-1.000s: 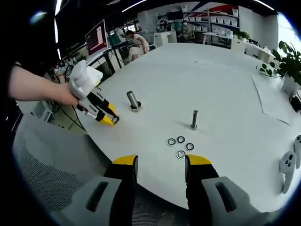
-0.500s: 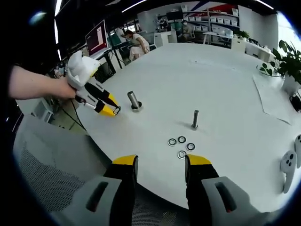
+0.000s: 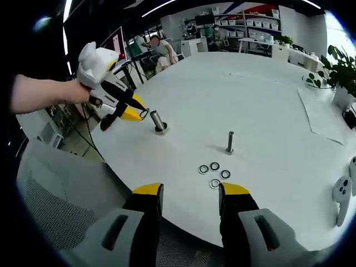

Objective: Place the washer onto the threaded stud by aligning its center hole with the stud, sliding it down to the base, and recovering from edge contact or off-axis alignment until the washer reaches the visible bottom stop.

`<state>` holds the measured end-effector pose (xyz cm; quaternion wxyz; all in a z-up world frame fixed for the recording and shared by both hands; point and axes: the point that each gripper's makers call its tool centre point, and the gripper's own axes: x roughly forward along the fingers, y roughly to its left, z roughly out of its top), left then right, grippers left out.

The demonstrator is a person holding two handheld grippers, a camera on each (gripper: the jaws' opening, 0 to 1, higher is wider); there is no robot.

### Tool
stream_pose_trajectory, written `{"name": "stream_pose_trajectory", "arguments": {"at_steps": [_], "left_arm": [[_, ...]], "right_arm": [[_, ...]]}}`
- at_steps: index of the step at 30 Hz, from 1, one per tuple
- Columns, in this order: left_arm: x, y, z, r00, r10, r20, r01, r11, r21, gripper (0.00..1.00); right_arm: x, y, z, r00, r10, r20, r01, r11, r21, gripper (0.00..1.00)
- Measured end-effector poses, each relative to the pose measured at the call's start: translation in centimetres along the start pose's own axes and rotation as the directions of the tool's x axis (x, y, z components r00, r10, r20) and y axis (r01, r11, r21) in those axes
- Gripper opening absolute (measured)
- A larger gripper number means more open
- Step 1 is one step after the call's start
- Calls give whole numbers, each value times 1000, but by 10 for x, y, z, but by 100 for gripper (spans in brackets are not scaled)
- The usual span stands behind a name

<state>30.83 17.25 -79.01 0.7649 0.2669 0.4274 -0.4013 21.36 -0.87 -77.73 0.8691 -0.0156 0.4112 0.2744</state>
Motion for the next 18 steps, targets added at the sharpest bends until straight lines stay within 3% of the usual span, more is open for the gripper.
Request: {"name": "stream_pose_trajectory", "arguments": {"at_steps": [18], "left_arm": [[16,5,7,999,-14,-36,15,1000,7,18]], "right_arm": [[1,4,0,1000,11,-3,-11,1000,-12,42]]}}
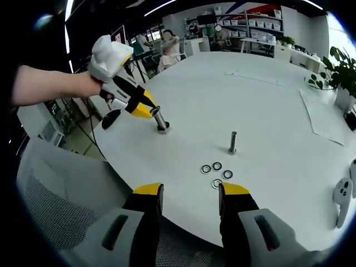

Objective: Place the washer onto the threaded stud by aligning its center hole with the stud, sliding it down to the base, and recovering from edge contact or off-axis alignment until the washer reaches the visible bottom stop.

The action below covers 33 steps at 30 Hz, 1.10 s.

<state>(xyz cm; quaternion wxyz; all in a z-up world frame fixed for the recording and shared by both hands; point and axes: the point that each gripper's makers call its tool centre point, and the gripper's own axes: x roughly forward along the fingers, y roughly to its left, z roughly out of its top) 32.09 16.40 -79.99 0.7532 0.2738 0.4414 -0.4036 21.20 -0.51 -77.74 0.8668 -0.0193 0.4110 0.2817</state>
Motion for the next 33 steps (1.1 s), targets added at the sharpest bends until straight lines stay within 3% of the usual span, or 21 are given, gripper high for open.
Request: {"name": "stream_pose_trajectory", "arguments": {"at_steps": [18,33], "left_arm": [[20,-1,-8,998,-9,-57,11,999,30,18],[43,-4,-20,998,11,-62,-9,999,44,19]], "right_arm": [[0,-2,2,1000,-2,10,2,1000,19,42],[0,-5,2,1000,-7,14,7,999,35,42]]}}
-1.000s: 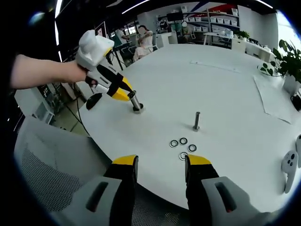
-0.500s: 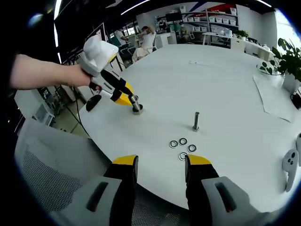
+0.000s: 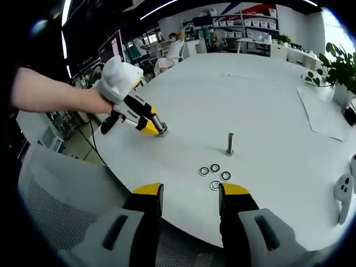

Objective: Place the washer onto the threaded stud by aligning its center hole with the stud, sliding it down to the base, and recovering from edge contact or off-axis alignment until the washer reaches the visible bottom stop.

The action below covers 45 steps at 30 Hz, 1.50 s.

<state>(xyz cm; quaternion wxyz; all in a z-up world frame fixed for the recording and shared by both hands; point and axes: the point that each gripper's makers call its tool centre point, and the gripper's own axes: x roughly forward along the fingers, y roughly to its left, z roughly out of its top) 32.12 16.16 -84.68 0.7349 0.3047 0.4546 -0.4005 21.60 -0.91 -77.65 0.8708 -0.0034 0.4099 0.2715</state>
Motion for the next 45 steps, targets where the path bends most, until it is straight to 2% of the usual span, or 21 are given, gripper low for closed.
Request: {"name": "stream_pose_trajectory", "arguments": {"at_steps": [1,4,8,12,15,18,21,23,25,28,31,33,39,41,45], "left_arm": [[1,0,-1,1000,2,0,-2,1000,-1,19],[2,2,0,1000,-5,26,7,997,-75,20],[2,2,-1,999,-4,41,7,998,-69,21],[-1,4,5,996,24,81,-20,999,-49,24],[-5,6,8,995,42,95,-35,997,-73,25],[-11,8,12,988,76,132,-62,992,-107,25],[-22,8,16,979,103,174,-80,988,-136,26],[-29,4,17,973,94,211,-60,985,-161,26],[-38,5,16,966,122,226,-84,982,-169,26],[-50,4,19,952,143,270,-76,967,-245,26],[-59,-4,14,956,120,268,-59,972,-227,28],[-68,-6,12,953,131,273,-69,972,-225,28],[-92,-11,12,931,166,324,-71,956,-284,28],[-98,-15,10,923,175,341,-61,945,-320,28],[-115,-20,13,899,213,384,-56,923,-381,28]], "right_arm": [[0,0,0,1000,-1,0,1,1000,1,42],[0,0,0,1000,-2,2,2,1000,5,42],[1,0,-1,1000,1,-3,-1,1000,1,42],[0,1,-1,1000,0,-4,0,1000,0,42],[1,0,-3,1000,0,-11,0,1000,-2,42],[1,0,-4,1000,0,-16,0,1000,-5,42],[2,2,-3,1000,4,-10,-4,1000,-4,42],[2,3,-4,1000,6,-15,-6,1000,-8,42],[2,4,-5,1000,8,-22,-8,1000,-20,42],[3,6,-6,1000,13,-25,-13,1000,-26,42],[4,8,-9,999,17,-38,-19,999,-36,42],[5,9,-9,999,22,-41,-24,999,-41,42],[7,14,-12,998,37,-55,-40,998,-53,42],[7,14,-13,997,40,-61,-43,997,-56,42],[8,14,-15,997,40,-68,-44,997,-61,42]]}}
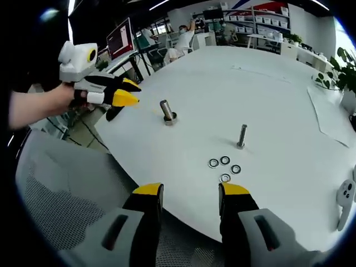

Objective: Place the washer onto the threaded stud by aligning its center hole with the stud, sliding it down to the base, and recovering from edge contact or off-axis alignment until the washer reaches the visible bottom stop.

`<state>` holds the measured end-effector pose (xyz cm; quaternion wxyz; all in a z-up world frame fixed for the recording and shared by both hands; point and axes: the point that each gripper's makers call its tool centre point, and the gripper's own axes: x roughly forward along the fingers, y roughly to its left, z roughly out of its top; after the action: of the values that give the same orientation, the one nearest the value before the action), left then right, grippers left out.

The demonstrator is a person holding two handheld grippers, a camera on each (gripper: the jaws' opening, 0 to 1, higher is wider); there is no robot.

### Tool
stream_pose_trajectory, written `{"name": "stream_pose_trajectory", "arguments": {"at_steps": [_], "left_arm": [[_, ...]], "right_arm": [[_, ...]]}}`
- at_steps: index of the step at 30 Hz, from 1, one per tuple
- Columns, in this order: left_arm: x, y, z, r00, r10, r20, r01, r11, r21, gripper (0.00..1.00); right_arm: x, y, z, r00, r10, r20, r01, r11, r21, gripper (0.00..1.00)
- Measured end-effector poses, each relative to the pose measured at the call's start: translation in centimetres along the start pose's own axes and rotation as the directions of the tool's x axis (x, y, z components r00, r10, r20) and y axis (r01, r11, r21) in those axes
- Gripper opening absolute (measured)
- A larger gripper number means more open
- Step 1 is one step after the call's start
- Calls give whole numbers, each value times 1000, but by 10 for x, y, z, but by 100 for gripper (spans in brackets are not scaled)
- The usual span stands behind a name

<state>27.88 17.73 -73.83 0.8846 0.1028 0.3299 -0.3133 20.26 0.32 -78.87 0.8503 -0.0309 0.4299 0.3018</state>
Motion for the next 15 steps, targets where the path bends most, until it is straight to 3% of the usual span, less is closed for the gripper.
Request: {"name": "stream_pose_trajectory", "arguments": {"at_steps": [8,15], "left_arm": [[-33,-15,16,995,21,97,-13,996,-86,28],[-51,-22,12,992,23,122,-11,996,-92,28]], "right_arm": [[0,-2,-4,1000,-12,-16,12,1000,-5,42],[-2,-7,-4,999,-32,-12,32,999,2,42]]}}
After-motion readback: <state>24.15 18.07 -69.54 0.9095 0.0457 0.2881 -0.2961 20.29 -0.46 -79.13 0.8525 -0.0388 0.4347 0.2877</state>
